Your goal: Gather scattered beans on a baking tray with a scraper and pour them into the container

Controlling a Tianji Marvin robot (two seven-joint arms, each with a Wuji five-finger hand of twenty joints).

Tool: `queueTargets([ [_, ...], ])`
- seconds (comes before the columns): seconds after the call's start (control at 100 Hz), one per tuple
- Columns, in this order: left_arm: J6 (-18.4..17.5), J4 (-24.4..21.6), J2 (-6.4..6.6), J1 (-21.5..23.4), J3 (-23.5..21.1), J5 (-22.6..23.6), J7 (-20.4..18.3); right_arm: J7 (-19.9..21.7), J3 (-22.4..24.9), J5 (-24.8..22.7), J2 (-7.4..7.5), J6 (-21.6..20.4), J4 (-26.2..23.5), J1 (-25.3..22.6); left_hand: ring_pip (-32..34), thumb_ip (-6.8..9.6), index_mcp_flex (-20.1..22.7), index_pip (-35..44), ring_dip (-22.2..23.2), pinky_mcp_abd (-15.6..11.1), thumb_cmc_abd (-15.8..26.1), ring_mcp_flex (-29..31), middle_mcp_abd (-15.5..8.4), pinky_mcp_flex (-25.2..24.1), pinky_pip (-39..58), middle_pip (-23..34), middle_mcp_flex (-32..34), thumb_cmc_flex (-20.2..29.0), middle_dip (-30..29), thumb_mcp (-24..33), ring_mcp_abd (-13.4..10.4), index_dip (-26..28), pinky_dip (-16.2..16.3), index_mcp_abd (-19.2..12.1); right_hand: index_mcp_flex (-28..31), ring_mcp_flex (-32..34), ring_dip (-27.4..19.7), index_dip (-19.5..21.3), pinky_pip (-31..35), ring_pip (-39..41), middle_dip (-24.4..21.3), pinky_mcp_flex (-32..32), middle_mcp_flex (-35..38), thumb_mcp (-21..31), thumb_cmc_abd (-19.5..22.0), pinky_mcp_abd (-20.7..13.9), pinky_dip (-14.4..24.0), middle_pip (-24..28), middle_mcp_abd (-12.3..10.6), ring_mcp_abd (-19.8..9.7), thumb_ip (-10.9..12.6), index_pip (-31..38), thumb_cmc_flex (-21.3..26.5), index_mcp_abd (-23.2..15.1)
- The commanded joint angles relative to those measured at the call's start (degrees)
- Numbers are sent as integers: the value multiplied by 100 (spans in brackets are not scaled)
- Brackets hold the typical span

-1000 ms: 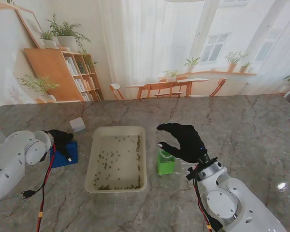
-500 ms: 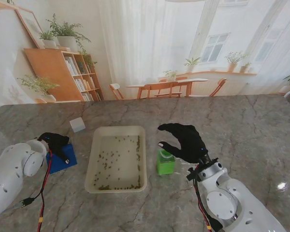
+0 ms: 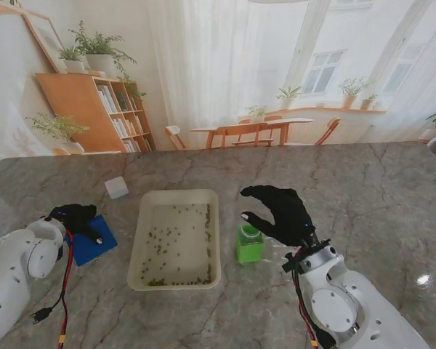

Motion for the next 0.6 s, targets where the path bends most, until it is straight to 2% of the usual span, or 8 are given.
queueTargets([
  [0.0, -146, -39, -29, 128, -10, 121, -114, 40, 20, -3, -17, 22, -15, -41, 472, 629, 308, 1108, 496, -477, 858, 227, 233, -33, 314, 193, -9, 1823, -77, 4259, -602, 423, 510, -535, 70, 69, 96, -18, -27, 17, 114, 11, 16, -162, 215, -1, 107, 82, -129, -110, 178, 38, -32, -136],
  [0.12, -404, -160, 8, 183, -103, 383, -155, 19, 45, -12, -18, 24, -26, -68, 770, 475, -632, 920, 836, -692, 921, 87, -205, -364, -12, 332, -102, 1822, 129, 4185, -968, 423, 863, -684, 77, 78, 98, -17, -28, 19, 116, 10, 25, -199, 258, -2, 109, 84, -124, -107, 175, 41, -30, -128],
  [0.17, -469, -192, 18, 188, -122, 427, -216, 16, 53, -17, -18, 27, -32, -77, 843, 369, -1141, 72, 948, -747, 845, -22, -338, -498, -188, 413, -209, 1833, 263, 4304, -1034, 423, 1045, -692, 81, 73, 98, -17, -27, 17, 115, 10, 19, -212, 269, -1, 110, 81, -121, -103, 175, 43, -23, -137],
  [0.24, -554, -240, 34, 196, -151, 530, -257, 14, 64, -20, -18, 29, -38, -89, 862, 278, -1413, -2237, 982, -825, 782, -101, -576, -599, -362, 439, -262, 1834, 330, 4393, -1131, -1625, 1150, -235, 77, 75, 98, -18, -27, 17, 116, 10, 23, -236, 281, -6, 112, 82, -132, -111, 175, 43, -16, -141],
  [0.35, -669, -310, 48, 214, -196, 665, -255, -5, 80, -31, -19, 24, -47, -106, 784, 163, -202, -4034, 903, -780, 883, -104, -736, -624, -605, 328, -145, 1833, 546, 4351, -1170, -3909, 1224, 398, 89, 75, 99, -17, -30, 17, 116, 8, 22, -266, 294, -8, 113, 81, -142, -112, 176, 49, -3, -139],
  [0.4, -726, -335, 56, 224, -220, 744, -226, -13, 90, -40, -18, 18, -49, -114, 757, 178, 236, -3908, 876, -693, 747, -88, -616, -601, -647, 267, -81, 1830, 548, 4445, -1148, -4017, 1232, 218, 106, 79, 100, -14, -29, 18, 117, 11, 26, -279, 297, -7, 114, 83, -142, -117, 176, 58, 5, -142],
  [0.47, -698, -340, 46, 234, -234, 728, -160, -24, 104, -51, -18, 15, -55, -128, 682, 150, 500, -2471, 809, -456, 651, -97, -397, -591, -730, 173, -15, 1830, 588, 4634, -1067, -3756, 1265, -403, 94, 78, 100, -14, -29, 18, 119, 10, 34, -292, 309, -16, 115, 87, -145, -116, 177, 55, 12, -144],
  [0.59, -567, -399, 12, 281, -275, 597, -134, -64, 121, -78, -19, 27, -61, -149, 600, 371, 377, -1767, 770, -326, 548, -217, -148, -643, -784, -10, -76, 1834, 733, 4370, -860, -4033, 1272, -278, 117, 81, 103, -9, -26, 22, 122, 16, 35, -311, 310, -13, 118, 90, -141, -126, 180, 69, 31, -148],
])
